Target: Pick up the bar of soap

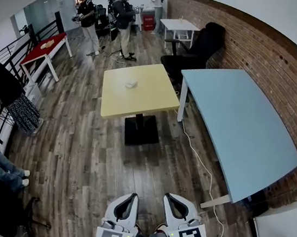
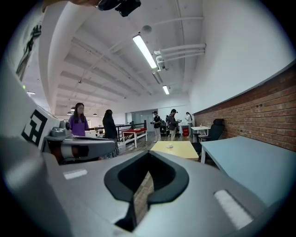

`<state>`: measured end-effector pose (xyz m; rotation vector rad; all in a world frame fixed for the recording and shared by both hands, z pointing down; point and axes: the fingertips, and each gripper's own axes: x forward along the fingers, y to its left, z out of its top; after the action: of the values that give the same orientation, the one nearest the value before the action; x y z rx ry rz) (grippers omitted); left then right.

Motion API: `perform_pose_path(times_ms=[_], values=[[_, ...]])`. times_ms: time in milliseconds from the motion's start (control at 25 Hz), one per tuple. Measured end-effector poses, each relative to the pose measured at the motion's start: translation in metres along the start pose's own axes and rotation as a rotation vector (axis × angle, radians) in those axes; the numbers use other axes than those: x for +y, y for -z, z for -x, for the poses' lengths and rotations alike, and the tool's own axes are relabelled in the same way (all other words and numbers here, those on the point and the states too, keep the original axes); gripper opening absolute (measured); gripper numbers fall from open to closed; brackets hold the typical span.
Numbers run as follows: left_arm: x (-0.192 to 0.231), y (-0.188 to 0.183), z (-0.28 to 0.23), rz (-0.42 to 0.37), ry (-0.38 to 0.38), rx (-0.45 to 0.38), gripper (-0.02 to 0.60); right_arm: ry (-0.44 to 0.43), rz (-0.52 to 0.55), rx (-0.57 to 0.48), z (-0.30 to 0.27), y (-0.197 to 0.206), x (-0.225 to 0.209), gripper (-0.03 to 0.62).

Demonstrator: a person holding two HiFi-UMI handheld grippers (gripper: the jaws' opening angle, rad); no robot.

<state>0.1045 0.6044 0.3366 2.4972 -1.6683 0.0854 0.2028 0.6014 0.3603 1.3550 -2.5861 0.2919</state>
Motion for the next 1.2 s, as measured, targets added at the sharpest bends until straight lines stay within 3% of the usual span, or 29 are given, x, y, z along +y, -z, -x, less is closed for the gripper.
perform_pose_path(times_ms=[760, 1200], values=[[0.018, 0.0, -0.027, -0.031, -0.038, 0.02, 0.002, -0.03, -0.007, -0.006, -0.019, 0.0, -0.019, 0.003], [0.093, -0.01, -0.096, -0.024, -0.031, -0.001, 0.002, -0.033, 0.03, 0.013, -0.115, -0.023, -0.032, 0.003]])
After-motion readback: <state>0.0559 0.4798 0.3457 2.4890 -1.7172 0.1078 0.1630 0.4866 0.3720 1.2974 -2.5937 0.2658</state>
